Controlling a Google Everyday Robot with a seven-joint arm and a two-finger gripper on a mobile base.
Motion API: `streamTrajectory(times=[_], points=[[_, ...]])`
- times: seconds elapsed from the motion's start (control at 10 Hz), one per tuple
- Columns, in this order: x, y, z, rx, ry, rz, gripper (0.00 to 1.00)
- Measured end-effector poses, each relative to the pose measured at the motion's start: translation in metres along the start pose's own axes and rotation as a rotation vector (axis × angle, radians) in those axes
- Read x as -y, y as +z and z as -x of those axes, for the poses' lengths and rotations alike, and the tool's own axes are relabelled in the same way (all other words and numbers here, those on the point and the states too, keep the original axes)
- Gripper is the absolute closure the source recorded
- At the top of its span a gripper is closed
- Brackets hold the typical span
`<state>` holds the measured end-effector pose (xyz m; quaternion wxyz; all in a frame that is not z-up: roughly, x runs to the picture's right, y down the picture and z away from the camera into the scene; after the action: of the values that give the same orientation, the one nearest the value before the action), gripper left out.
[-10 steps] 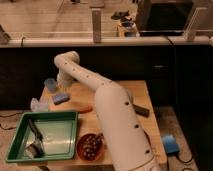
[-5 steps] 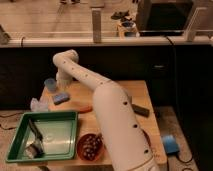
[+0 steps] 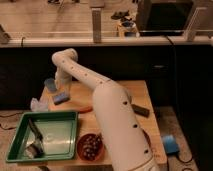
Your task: Place sponge in tray
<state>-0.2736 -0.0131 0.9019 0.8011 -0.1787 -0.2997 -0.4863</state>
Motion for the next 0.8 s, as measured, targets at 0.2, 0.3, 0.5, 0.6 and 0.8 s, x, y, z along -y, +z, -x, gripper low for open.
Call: streamTrajectory(times=[0.2,0.3,0.5,0.6,0.8], points=[[-0.001,-0.003,-0.002,-0.001,0.01,-0.005,0.36],[-0.002,-0.005,-0.003,-0.002,0.012,-0.006,0.35],[-0.001,-0.007,-0.003,-0.002,0.011,-0.009,0.36],[-0.001,-0.009,-0.002,-0.002,0.011,-0.011,0.35],[-0.005,-0.012,-0.005,-0.004,0.02,-0.016,0.22]])
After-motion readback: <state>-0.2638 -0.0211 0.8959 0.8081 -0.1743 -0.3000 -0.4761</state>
